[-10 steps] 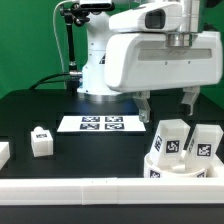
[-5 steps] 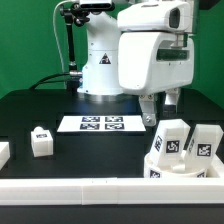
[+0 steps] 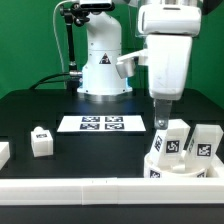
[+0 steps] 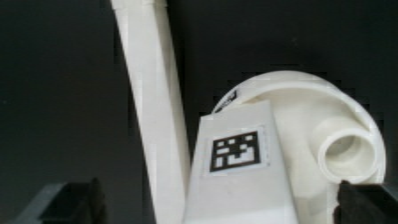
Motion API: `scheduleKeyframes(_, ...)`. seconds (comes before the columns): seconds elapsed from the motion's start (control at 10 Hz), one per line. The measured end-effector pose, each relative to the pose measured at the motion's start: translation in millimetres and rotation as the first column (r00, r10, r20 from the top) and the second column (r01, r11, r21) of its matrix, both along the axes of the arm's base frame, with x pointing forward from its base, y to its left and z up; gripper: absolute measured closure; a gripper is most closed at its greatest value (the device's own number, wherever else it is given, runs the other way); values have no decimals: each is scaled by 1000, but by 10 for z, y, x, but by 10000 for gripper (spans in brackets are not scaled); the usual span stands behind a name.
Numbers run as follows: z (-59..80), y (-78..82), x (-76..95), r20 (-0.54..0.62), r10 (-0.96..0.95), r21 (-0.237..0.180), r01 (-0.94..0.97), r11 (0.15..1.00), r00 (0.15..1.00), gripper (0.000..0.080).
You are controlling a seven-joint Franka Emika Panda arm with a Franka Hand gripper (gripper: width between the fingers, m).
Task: Assemble stool
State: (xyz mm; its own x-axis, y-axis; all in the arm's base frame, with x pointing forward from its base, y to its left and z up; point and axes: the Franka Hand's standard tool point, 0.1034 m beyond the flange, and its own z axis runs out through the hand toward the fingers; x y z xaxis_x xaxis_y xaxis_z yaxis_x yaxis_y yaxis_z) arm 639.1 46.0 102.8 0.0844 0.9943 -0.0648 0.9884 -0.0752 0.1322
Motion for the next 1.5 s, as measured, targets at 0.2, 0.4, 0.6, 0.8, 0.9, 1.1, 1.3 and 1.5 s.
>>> scheduleKeyframes(0.2,-35,22,-14,-19,154,-44,-154,987,988,150)
scheduleKeyframes(0.4,-73,40,-19,-41,269,-79,-272,959,962,150)
scheduleKeyframes(0.6,-104,46,-31,-54,314,-94,-318,943,948,150)
scheduleKeyframes(0.8,-151,73,-51,-57,300,-89,-304,948,952,211)
scheduleKeyframes(0.9,-152,80,-52,-57,298,-89,-302,949,953,211)
scheduleKeyframes(1.1,-152,65,-52,-57,296,-89,-300,950,954,462)
scheduleKeyframes(1.3,-152,62,-51,-55,282,-88,-286,954,958,462)
scheduleKeyframes(1.5,-152,56,-57,-50,214,-82,-218,973,976,462)
